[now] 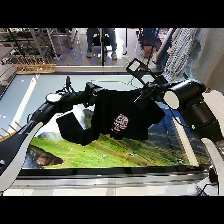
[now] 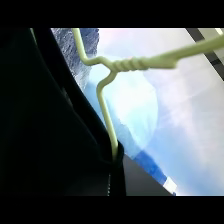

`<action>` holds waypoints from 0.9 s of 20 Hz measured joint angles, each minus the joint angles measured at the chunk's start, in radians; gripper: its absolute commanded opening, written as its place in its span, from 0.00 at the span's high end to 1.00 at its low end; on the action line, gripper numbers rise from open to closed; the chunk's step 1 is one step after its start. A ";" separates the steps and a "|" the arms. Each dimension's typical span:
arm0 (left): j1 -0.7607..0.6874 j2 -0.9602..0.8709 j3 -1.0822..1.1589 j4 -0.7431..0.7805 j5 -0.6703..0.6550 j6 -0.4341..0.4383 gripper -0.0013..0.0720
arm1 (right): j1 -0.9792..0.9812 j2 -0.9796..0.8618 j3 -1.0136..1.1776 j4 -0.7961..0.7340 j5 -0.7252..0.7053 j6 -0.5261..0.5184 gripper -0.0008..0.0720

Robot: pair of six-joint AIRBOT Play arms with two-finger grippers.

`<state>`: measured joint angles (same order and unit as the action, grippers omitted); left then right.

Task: Fold the clothes and pants, and hang the long-sleeved shirts on hangers.

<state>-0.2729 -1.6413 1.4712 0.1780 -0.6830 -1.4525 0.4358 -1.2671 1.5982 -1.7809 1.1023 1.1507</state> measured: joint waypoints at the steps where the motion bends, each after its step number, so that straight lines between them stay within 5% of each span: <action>1: 0.000 0.000 0.000 -0.013 0.001 0.000 0.28 | 0.000 0.000 0.000 0.001 0.000 0.000 0.94; 4: 0.000 0.000 0.000 -0.039 0.008 0.000 0.30 | 0.000 0.000 0.000 0.001 0.000 -0.003 0.94; 6: 0.000 -0.001 0.000 -0.045 0.011 0.000 0.50 | 0.000 0.000 0.000 0.001 -0.002 -0.003 0.94; 13: -0.004 -0.018 0.000 -0.051 0.014 0.000 0.52 | 0.000 0.000 0.000 0.002 -0.006 -0.004 0.94; 16: -0.006 -0.035 0.000 -0.057 0.012 -0.015 0.77 | 0.000 0.000 0.000 0.005 -0.007 -0.011 0.94; 18: -0.007 -0.040 0.000 -0.058 0.012 -0.019 0.82 | 0.000 0.000 0.000 0.004 -0.007 -0.017 0.94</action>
<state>-0.2802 -1.6817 1.4712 0.1196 -0.6708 -1.4719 0.4362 -1.2671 1.5978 -1.7771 1.0954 1.1339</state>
